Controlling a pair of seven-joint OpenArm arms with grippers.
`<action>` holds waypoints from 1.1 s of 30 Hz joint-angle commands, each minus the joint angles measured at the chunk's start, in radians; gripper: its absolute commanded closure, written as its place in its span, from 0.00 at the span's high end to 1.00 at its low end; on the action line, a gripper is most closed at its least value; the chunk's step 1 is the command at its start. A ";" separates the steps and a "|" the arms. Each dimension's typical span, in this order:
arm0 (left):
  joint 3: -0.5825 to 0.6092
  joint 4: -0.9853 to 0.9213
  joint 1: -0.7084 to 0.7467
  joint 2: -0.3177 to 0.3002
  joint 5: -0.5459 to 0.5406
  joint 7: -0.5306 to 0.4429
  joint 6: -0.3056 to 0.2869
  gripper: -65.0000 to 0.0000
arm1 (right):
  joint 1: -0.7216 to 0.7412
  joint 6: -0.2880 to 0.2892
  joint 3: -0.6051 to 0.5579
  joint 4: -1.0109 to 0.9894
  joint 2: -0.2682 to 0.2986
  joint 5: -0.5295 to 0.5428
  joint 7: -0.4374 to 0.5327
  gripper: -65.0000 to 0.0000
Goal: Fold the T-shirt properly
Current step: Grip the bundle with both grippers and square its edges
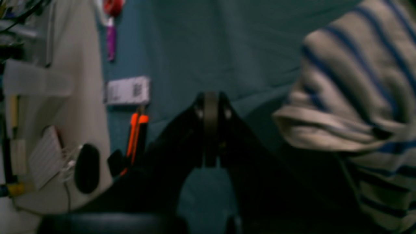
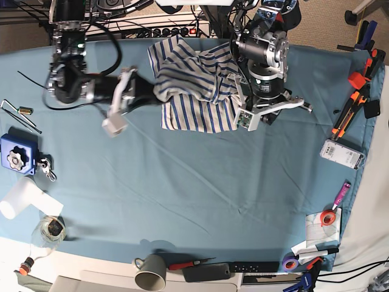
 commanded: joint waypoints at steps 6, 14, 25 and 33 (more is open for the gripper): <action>0.000 0.036 0.023 0.002 0.070 -0.006 0.047 0.00 | 0.018 0.002 -0.195 0.016 0.008 0.017 0.018 0.00; 0.000 0.074 0.041 0.002 0.078 -0.006 0.047 0.00 | 0.083 0.002 -0.317 0.016 -0.061 -0.121 0.018 0.00; 0.000 0.078 0.056 0.002 0.077 -0.007 0.046 0.00 | 0.122 0.002 -0.315 0.016 -0.086 -0.561 0.037 0.00; 0.000 0.078 0.056 0.002 0.077 -0.006 0.046 0.00 | 0.128 -0.051 -0.243 0.016 -0.083 -0.769 0.211 0.00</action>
